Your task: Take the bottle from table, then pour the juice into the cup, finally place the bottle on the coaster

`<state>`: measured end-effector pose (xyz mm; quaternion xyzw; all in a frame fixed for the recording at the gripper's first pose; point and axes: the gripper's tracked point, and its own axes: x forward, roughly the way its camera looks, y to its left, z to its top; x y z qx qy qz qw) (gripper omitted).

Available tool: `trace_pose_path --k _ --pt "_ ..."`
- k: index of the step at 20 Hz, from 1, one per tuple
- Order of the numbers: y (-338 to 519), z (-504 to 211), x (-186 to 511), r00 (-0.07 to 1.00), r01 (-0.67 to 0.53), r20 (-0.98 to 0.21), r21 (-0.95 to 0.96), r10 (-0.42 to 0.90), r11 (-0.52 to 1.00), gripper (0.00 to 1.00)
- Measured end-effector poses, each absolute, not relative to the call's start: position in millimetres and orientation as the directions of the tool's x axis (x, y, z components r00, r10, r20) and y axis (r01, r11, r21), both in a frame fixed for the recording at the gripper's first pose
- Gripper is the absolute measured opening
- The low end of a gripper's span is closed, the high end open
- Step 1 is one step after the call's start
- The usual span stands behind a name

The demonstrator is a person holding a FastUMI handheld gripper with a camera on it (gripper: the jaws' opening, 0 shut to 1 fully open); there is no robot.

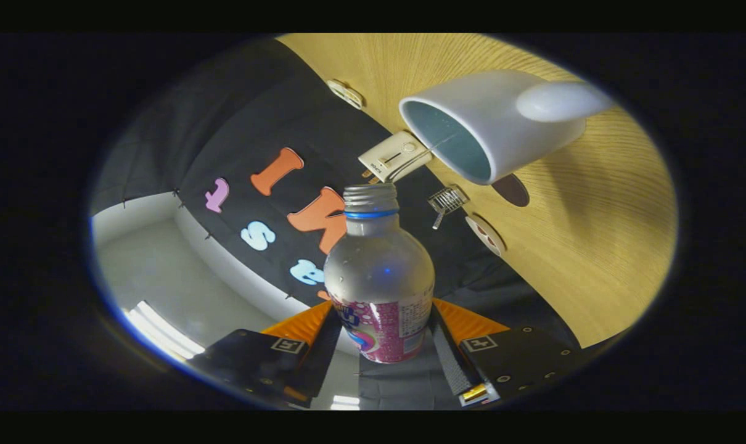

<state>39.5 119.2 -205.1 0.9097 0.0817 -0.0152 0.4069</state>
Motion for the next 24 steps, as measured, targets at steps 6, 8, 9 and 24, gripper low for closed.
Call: trace_pose_path --k 6,8,9,24 --pt "110.4 -203.3 37.0 0.987 0.153 -0.087 0.742 0.132 -0.652 0.77" --pt "108.3 -210.7 35.6 0.984 0.173 -0.113 0.761 0.135 -0.625 0.77" --pt "105.5 -214.7 34.8 0.984 0.178 -0.122 0.759 0.132 -0.626 0.77" --pt "117.9 -264.2 19.3 0.907 0.381 -0.348 0.918 0.238 -0.109 0.77"
